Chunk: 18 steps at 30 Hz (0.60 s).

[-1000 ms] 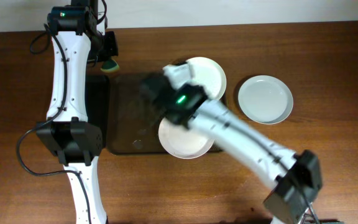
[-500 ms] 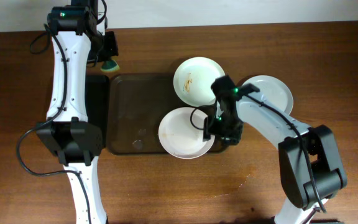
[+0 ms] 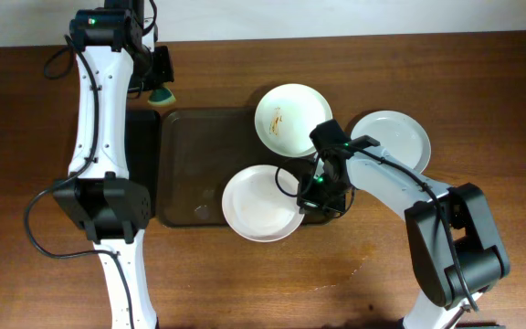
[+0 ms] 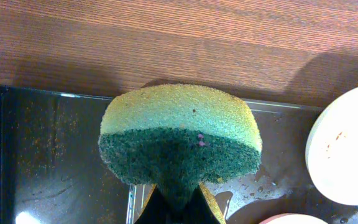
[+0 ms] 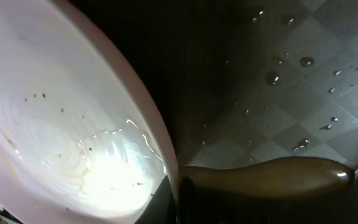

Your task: Clean dirty plates on tray and stack at the side

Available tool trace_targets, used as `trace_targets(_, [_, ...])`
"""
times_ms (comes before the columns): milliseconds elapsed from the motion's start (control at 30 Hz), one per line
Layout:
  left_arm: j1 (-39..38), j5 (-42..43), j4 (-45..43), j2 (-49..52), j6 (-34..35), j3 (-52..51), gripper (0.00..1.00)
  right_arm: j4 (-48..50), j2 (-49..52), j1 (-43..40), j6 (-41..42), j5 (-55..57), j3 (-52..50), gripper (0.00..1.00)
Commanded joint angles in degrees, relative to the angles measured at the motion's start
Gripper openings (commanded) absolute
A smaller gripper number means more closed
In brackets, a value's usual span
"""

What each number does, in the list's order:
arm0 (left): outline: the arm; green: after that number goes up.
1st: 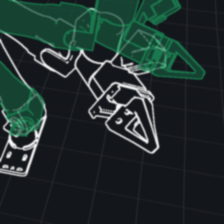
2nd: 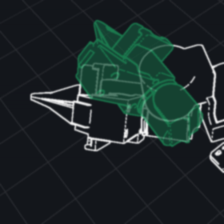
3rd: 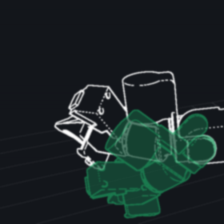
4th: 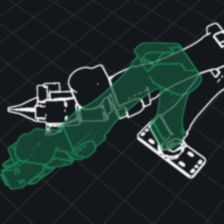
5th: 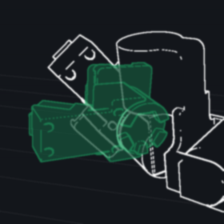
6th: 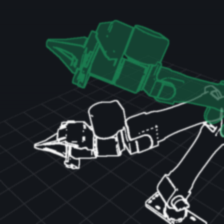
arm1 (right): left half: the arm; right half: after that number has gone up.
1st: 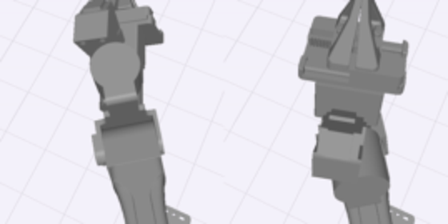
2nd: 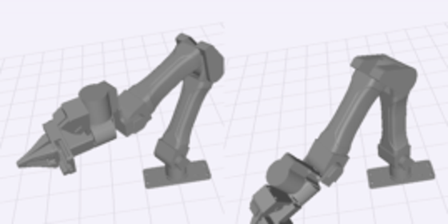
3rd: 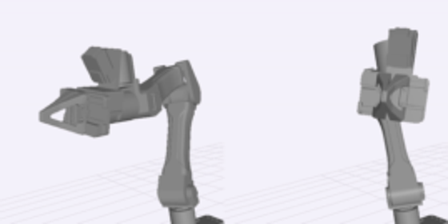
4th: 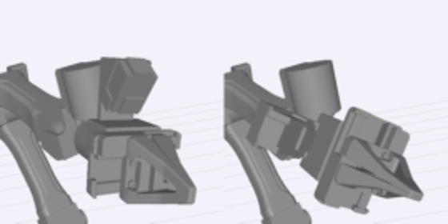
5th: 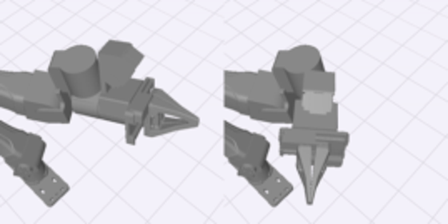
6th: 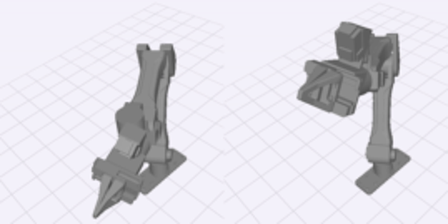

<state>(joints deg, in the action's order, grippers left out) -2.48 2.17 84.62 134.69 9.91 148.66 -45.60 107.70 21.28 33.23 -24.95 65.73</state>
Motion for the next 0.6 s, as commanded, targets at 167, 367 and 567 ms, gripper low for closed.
trace_targets(167, [0.04, 0.44, -0.46, 0.31, -0.98, 0.20, 0.01, -0.28, -11.39, 7.98, -1.49, 16.59, 9.09, 0.04])
trace_targets(367, [0.04, 0.44, -0.52, 0.31, -0.98, 0.20, 0.01, -2.34, -14.01, 20.17, -1.46, 58.80, 14.71, 0.04])
trace_targets(567, [0.02, 0.44, -0.52, 0.31, -0.96, 0.20, 0.01, -2.32, -13.57, 28.72, -1.42, 81.66, 14.69, 0.04])
